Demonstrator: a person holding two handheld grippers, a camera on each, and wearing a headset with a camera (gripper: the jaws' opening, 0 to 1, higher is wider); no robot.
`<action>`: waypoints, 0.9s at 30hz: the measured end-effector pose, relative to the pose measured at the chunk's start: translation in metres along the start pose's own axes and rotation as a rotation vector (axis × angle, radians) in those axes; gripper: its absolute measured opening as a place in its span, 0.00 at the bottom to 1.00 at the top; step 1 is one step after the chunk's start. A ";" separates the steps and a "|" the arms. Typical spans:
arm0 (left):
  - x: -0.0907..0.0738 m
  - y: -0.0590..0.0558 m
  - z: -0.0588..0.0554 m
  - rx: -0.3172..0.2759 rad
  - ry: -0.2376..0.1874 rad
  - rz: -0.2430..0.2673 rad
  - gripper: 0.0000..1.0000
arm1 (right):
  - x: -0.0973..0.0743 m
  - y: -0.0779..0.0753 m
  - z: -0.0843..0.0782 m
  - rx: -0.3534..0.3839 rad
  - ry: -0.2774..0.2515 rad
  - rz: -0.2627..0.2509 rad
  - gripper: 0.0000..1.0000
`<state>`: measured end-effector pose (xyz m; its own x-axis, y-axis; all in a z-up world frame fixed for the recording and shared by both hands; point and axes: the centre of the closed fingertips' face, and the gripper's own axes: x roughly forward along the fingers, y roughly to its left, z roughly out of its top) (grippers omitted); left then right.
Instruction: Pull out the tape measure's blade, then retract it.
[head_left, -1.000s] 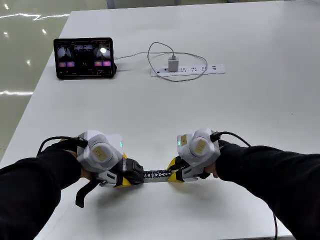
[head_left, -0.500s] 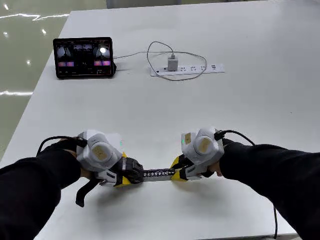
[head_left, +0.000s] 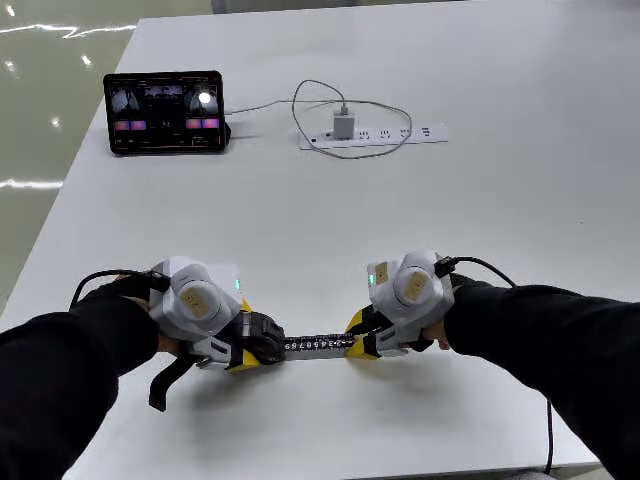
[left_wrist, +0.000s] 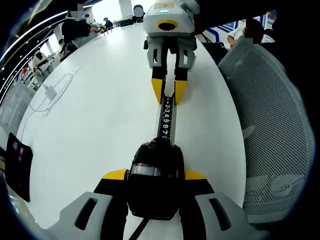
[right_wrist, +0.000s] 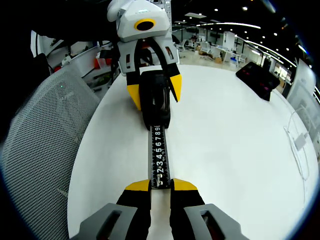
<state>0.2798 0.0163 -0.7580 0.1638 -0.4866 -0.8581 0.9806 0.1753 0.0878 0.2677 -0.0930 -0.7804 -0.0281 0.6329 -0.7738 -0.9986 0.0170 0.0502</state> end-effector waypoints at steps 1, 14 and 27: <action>0.000 0.000 0.000 -0.001 -0.001 0.000 0.33 | -0.001 0.000 -0.001 0.002 0.000 -0.001 0.10; 0.000 0.001 0.001 -0.003 -0.014 0.002 0.33 | -0.009 -0.001 -0.010 0.024 0.002 -0.009 0.10; 0.000 0.000 0.001 0.001 -0.014 0.003 0.33 | -0.019 -0.001 -0.022 0.029 0.009 -0.018 0.10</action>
<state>0.2799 0.0155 -0.7576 0.1679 -0.4983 -0.8506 0.9803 0.1756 0.0906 0.2681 -0.1224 -0.7799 -0.0108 0.6255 -0.7801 -0.9973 0.0504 0.0543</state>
